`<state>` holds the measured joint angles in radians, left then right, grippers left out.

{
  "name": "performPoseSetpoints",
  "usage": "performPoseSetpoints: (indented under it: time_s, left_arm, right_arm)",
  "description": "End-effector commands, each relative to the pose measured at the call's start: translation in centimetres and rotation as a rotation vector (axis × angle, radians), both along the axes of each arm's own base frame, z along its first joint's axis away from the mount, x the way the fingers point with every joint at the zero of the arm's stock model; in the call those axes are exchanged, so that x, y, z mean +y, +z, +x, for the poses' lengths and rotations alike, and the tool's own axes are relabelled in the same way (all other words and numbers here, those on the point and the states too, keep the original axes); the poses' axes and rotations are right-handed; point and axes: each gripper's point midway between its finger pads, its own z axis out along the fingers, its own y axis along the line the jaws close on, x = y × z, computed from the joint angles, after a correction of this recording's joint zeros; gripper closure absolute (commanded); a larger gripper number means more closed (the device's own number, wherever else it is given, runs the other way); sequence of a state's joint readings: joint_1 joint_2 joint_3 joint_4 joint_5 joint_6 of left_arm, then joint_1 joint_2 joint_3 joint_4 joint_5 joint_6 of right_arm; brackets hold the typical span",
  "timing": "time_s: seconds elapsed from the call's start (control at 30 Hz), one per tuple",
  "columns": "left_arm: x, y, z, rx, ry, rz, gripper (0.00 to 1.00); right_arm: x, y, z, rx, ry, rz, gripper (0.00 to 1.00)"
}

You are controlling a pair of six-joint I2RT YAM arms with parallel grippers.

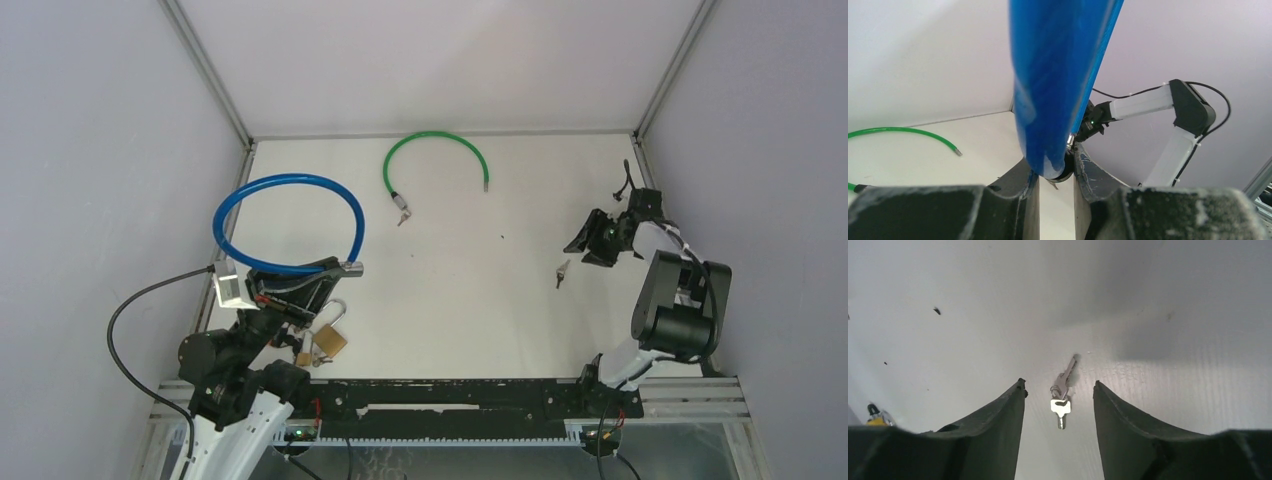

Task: Lock with the key
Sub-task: Place the key at the center of the board, then place the lock at the center of the board.

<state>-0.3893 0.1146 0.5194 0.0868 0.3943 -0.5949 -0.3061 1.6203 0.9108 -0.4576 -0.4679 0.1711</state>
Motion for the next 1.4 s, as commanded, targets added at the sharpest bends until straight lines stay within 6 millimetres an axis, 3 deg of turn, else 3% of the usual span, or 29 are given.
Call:
performPoseSetpoints:
  time_s: [0.0, 0.07, 0.1, 0.2, 0.3, 0.37, 0.4, 0.57, 0.7, 0.8, 0.83, 0.93, 0.97, 1.0, 1.03, 1.1, 1.13, 1.23, 1.37]
  left_arm:
    - [0.4, 1.3, -0.4, -0.059, 0.01, -0.036, 1.0]
    - [0.2, 0.9, -0.3, -0.048, 0.002, -0.03, 1.0]
    - [0.1, 0.6, -0.2, -0.041, 0.0, -0.028, 1.0]
    - [-0.1, 0.3, 0.0, -0.035, -0.012, -0.027, 1.0]
    - [-0.3, 0.1, 0.1, -0.034, -0.021, -0.029, 1.0]
    - [-0.4, -0.1, 0.0, -0.036, -0.03, -0.021, 1.0]
    - [-0.5, -0.2, -0.1, -0.038, -0.037, -0.015, 1.0]
    - [-1.0, -0.7, -0.4, -0.046, -0.067, 0.018, 1.0]
    - [-1.0, -0.8, -0.4, -0.05, -0.063, 0.021, 1.0]
    - [-1.0, -1.0, -0.6, -0.054, -0.069, 0.029, 1.0]
    - [-1.1, -1.1, -0.6, -0.054, -0.071, 0.03, 1.0]
    - [-1.0, -1.4, -0.4, -0.041, -0.067, 0.023, 1.0]
    - [-1.0, -1.5, -0.3, -0.029, -0.062, 0.015, 1.0]
    - [-0.8, -1.7, 0.0, -0.007, -0.048, 0.002, 0.94]
    - [-0.5, -2.0, 0.5, 0.028, -0.025, -0.017, 0.7]
    - [0.1, -2.3, 1.2, 0.069, 0.016, -0.048, 0.11]
    - [0.4, -2.4, 1.4, 0.073, 0.034, -0.053, 0.02]
    - [1.6, -3.0, 2.6, 0.1, 0.125, -0.079, 0.0]
    - [2.8, -4.1, 3.7, 0.137, 0.206, -0.096, 0.0]
  right_arm:
    - [2.0, 8.3, 2.0, -0.224, 0.099, -0.151, 0.39]
    - [7.0, 14.0, 1.8, -0.421, 0.293, -0.19, 0.36]
    - [10.8, 17.8, 1.0, -0.558, 0.424, -0.163, 0.33]
    - [21.0, 29.7, -5.1, -1.026, 0.753, 0.05, 0.15]
    - [27.6, 37.9, -11.8, -1.357, 0.919, 0.27, 0.06]
    - [31.1, 41.1, -15.7, -1.465, 0.99, 0.397, 0.05]
    - [32.2, 42.2, -16.3, -1.491, 0.981, 0.413, 0.06]
    - [37.9, 45.5, -16.1, -1.513, 0.947, 0.366, 0.07]
    - [41.4, 46.1, -14.7, -1.514, 0.956, 0.3, 0.07]
    - [42.3, 46.4, -13.8, -1.513, 0.937, 0.287, 0.15]
    - [42.5, 46.4, -13.7, -1.511, 0.936, 0.285, 0.26]
    - [42.2, 45.9, -13.2, -1.484, 0.919, 0.289, 0.92]
    - [41.9, 45.1, -12.8, -1.445, 0.915, 0.281, 1.0]
    - [41.3, 44.3, -12.3, -1.402, 0.901, 0.275, 1.0]
    - [40.4, 43.6, -11.3, -1.358, 0.877, 0.266, 1.0]
    - [38.0, 40.8, -8.9, -1.233, 0.818, 0.237, 1.0]
    - [36.3, 39.1, -7.4, -1.16, 0.775, 0.221, 1.0]
    - [30.1, 30.7, -3.9, -0.864, 0.672, 0.188, 1.0]
    - [21.2, 18.9, -2.3, -0.472, 0.534, 0.152, 1.0]
